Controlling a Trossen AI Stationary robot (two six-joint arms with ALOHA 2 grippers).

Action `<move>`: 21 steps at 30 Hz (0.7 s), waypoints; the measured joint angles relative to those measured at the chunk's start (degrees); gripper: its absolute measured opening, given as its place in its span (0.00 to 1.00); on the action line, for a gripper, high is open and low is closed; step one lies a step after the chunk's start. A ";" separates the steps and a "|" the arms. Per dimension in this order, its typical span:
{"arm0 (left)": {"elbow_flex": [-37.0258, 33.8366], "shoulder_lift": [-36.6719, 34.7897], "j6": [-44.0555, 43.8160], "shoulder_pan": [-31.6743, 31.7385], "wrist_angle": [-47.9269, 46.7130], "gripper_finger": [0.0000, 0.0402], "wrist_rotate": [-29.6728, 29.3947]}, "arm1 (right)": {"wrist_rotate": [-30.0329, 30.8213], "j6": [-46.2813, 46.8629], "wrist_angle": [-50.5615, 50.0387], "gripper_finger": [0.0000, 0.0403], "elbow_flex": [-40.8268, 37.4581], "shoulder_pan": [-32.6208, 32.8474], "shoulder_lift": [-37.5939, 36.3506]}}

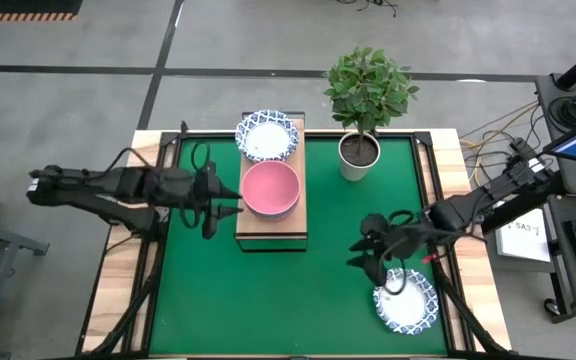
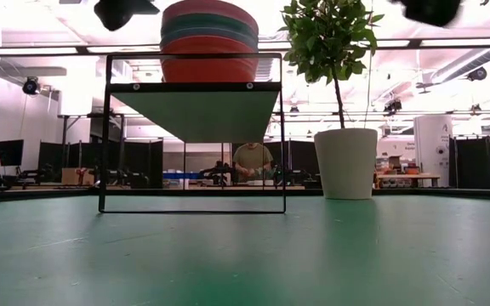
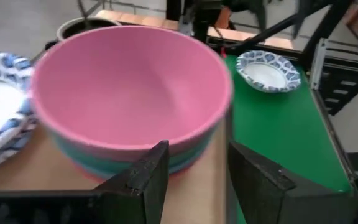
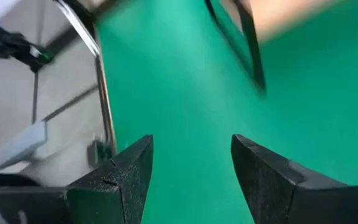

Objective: Place and stack bowls onto a shelf
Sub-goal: Stack the white patterned bowl on top of the other white patterned bowl on the shelf

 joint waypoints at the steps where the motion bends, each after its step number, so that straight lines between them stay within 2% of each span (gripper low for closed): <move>1: -0.02 0.23 -0.34 -1.47 0.48 0.36 -1.32 | -2.26 4.49 -1.92 0.51 0.11 -0.26 0.69; 6: 0.40 2.06 -0.70 -6.84 3.38 0.36 -6.70 | -13.33 23.68 -7.78 0.51 -0.07 0.60 6.28; 11: 0.42 3.90 -0.13 -8.90 5.71 0.36 -7.49 | -20.09 35.63 -8.63 0.51 -0.13 5.34 14.14; 21: 0.42 5.35 1.84 -9.01 5.68 0.36 -7.53 | -26.93 43.95 -8.40 0.51 2.56 9.80 27.97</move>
